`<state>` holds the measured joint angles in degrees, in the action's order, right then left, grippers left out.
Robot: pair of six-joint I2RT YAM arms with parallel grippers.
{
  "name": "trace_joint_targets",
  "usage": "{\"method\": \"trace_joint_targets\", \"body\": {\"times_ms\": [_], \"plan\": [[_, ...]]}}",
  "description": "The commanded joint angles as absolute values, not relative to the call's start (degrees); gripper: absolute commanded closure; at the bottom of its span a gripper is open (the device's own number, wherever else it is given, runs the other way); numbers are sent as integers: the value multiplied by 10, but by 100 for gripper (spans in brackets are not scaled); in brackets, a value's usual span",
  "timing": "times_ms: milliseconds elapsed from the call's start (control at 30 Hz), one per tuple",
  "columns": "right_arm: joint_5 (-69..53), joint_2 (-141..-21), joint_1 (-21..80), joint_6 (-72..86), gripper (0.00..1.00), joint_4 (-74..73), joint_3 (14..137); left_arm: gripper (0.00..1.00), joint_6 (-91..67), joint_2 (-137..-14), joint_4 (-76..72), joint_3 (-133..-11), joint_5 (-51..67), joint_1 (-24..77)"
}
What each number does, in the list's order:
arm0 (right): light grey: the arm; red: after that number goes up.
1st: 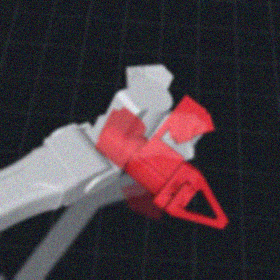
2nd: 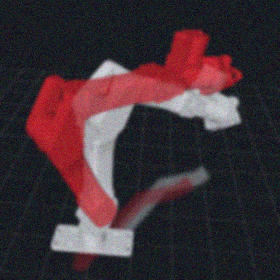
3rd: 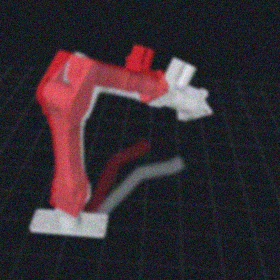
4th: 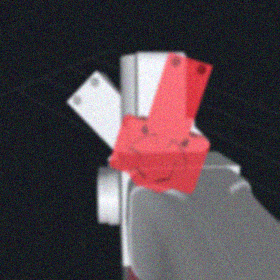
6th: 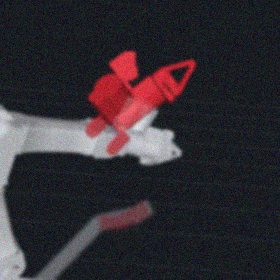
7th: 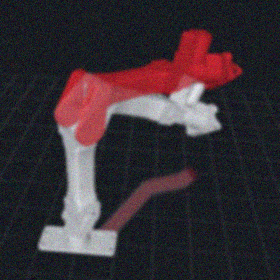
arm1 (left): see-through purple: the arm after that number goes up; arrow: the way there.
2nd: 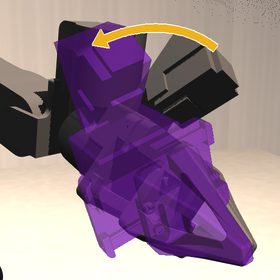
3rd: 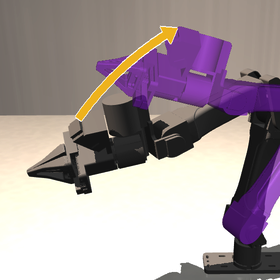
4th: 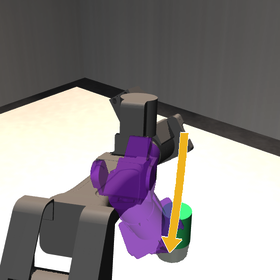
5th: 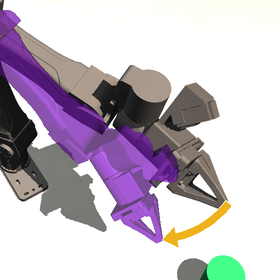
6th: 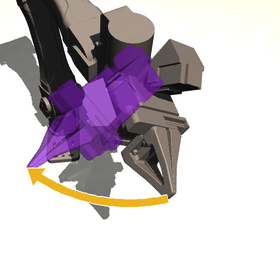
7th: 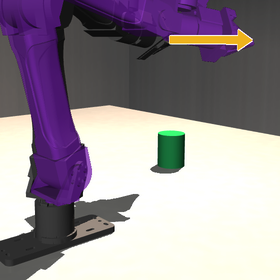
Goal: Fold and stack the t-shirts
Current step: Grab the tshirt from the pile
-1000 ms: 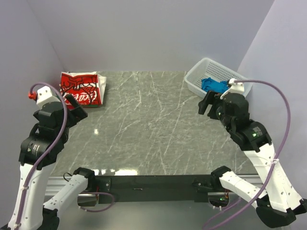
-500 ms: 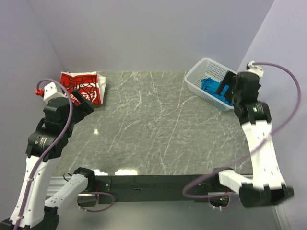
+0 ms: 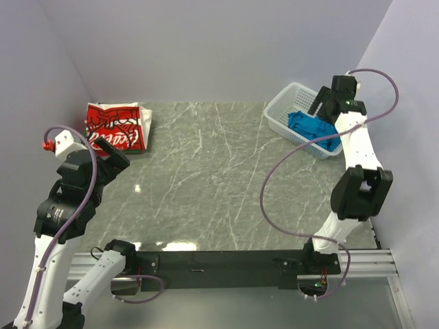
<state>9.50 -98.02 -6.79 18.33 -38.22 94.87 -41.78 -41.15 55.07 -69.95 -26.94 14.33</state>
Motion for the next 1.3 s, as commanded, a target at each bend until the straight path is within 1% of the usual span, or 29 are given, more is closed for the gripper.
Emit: {"method": "trace_joint_targets", "body": {"times_ms": [0,133,267,533,767,800,833,867,933,967,1067,1167,1267], "plan": [[91,-1051,-68,178,12,-371,1026,1,-475,-401,584,-693,-306,144],[89,-1120,-73,180,11,-382,1073,1,-502,-374,579,-672,-298,144],[91,-1179,-74,195,12,-401,1095,1,-503,-383,610,-662,-287,144],[86,-1222,-74,207,12,-374,1038,1,-479,-393,640,-664,-258,144],[83,-1264,-74,214,18,-367,1029,1,-508,-374,712,-705,-258,144],[82,-1269,-74,214,21,-364,1030,1,-515,-359,735,-708,-260,144],[78,-1272,-74,213,27,-362,1033,1,-525,-350,744,-713,-263,144],[77,-1274,-74,213,40,-365,1035,1,-530,-339,756,-721,-269,144],[76,-1274,-74,210,54,-368,1051,1,-541,-313,785,-730,-276,144],[83,-1271,-74,211,67,-378,1059,1,-534,-305,785,-737,-272,144],[104,-1227,-74,209,100,-369,1076,1,-522,-280,784,-739,-267,144],[127,-1161,-74,207,100,-367,1088,1,-498,-275,771,-721,-263,144],[135,-1070,-74,208,100,-368,1102,1,-462,-286,740,-705,-238,144]]}}
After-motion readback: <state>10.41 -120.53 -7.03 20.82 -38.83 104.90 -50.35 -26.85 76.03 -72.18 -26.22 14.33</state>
